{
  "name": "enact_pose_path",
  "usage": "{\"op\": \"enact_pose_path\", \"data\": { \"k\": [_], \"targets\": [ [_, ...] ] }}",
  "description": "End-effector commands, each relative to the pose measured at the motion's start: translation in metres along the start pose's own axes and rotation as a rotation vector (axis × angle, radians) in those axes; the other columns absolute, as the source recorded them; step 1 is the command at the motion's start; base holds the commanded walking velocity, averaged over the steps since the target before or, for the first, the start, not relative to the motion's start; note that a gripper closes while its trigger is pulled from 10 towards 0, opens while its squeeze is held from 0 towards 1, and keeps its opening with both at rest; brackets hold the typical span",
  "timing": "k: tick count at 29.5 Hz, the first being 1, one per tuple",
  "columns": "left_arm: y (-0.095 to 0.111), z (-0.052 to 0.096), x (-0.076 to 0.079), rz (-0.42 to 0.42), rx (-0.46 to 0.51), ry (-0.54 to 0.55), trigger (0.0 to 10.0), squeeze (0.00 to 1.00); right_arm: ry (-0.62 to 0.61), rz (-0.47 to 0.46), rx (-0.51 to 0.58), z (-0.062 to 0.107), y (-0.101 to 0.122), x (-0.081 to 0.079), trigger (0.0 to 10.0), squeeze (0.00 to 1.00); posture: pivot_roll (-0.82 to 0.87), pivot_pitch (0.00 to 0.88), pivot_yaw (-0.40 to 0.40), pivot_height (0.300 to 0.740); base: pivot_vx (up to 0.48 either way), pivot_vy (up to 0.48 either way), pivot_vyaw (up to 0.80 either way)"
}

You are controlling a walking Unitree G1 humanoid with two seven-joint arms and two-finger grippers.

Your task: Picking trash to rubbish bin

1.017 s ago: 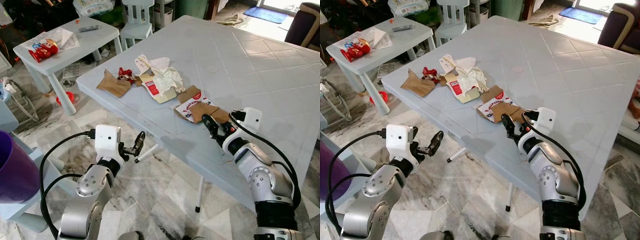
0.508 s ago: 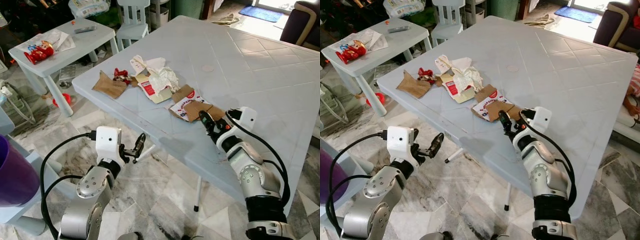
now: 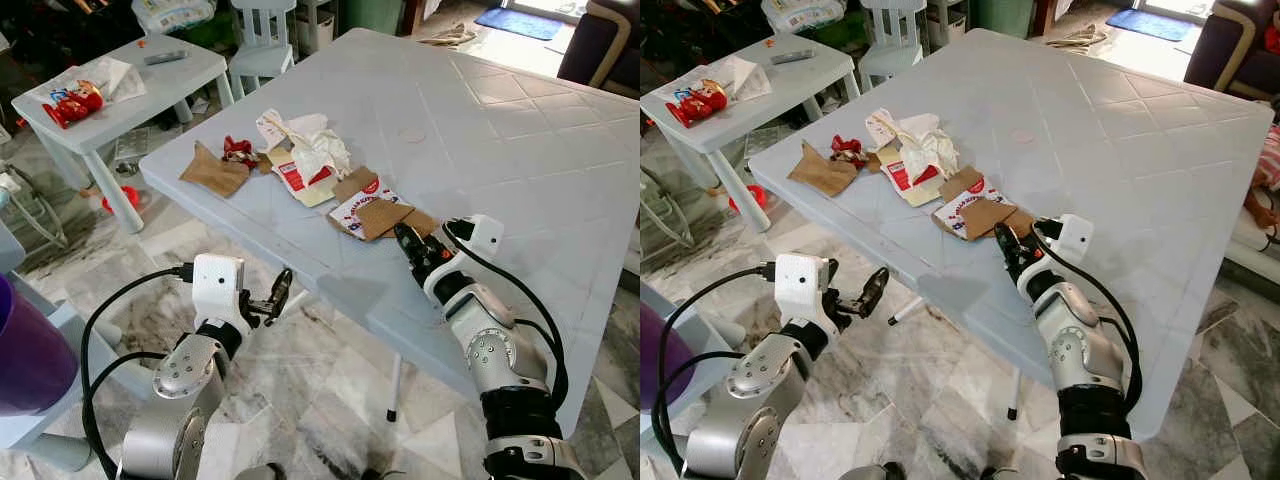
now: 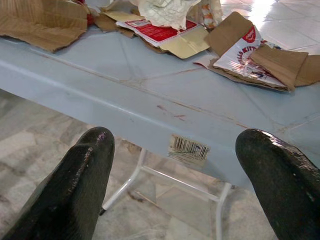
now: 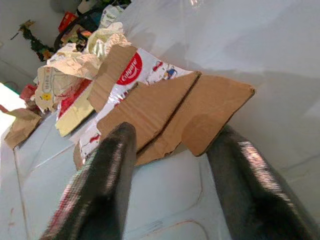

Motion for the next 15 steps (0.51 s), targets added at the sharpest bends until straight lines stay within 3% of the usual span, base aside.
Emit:
{"op": "enact_pose_path", "data": {
  "k": [1,15],
  "targets": [
    [0.001,0.002,0.000,-0.004,0.001,-0.004,10.0,0.00,-0.028,-0.014,-0.041,0.000,-0.012,0.006,0.0,0.00,0.14,0.158,0.001,0.740,0.000,0.000,0.00],
    [0.002,0.001,0.000,-0.007,0.004,-0.003,10.0,0.00,-0.072,0.014,0.005,0.001,-0.001,0.015,0.0,0.00,0.14,0.150,0.000,0.740,0.000,0.000,0.00]
  ]
}}
Point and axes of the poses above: a point about 5 cm out from each wrist's last joint towards the gripper, its own z axis pointing back from the gripper into the wrist, its own y axis along the axis of the wrist's last joint, x = y × z, the point moved 4 cm from there along -z, pointing out of the wrist towards the gripper, and after that the axes turned 12 degrees about -z, right-handed, at the moved point
